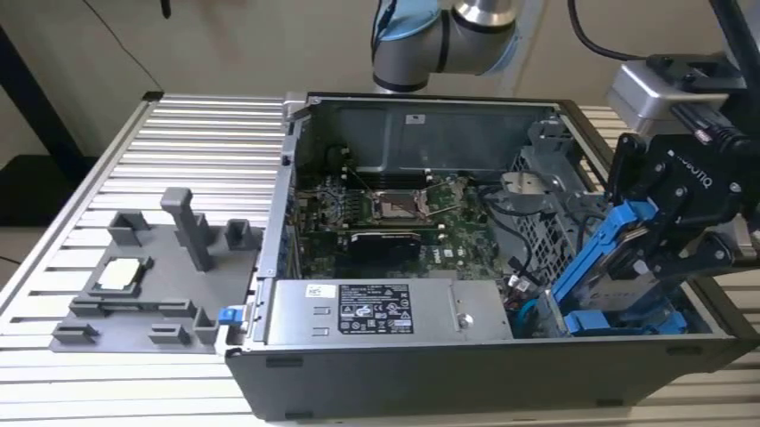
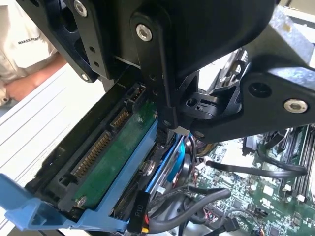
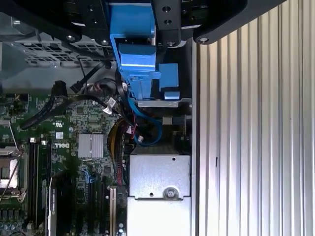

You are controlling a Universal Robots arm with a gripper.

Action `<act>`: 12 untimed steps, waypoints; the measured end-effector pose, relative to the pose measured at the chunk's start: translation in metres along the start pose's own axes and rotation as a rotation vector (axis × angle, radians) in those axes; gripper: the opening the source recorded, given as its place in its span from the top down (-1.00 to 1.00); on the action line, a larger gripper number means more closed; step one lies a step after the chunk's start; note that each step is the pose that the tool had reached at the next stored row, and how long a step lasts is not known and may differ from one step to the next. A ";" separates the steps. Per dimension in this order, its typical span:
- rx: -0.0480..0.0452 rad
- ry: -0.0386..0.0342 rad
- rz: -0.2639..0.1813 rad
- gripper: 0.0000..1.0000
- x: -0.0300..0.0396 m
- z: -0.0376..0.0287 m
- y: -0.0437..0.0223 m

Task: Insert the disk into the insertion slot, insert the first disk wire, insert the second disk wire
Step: 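Insert the disk into the insertion slot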

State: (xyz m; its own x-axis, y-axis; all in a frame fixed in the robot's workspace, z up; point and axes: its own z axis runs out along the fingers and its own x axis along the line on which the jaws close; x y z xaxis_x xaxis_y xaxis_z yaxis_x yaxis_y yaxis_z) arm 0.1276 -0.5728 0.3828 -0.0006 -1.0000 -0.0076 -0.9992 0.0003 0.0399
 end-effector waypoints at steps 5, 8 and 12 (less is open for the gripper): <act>0.0002 -0.0054 -0.001 0.35 0.0001 0.0089 -0.0003; 0.0005 -0.0103 -0.002 0.35 0.0001 0.0141 -0.0005; 0.0005 -0.0104 -0.002 0.35 0.0001 0.0193 -0.0007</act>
State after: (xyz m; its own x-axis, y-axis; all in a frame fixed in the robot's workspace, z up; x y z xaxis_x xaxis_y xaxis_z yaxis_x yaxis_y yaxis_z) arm 0.1276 -0.5728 0.3634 0.0007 -0.9998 -0.0181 -0.9992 -0.0015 0.0394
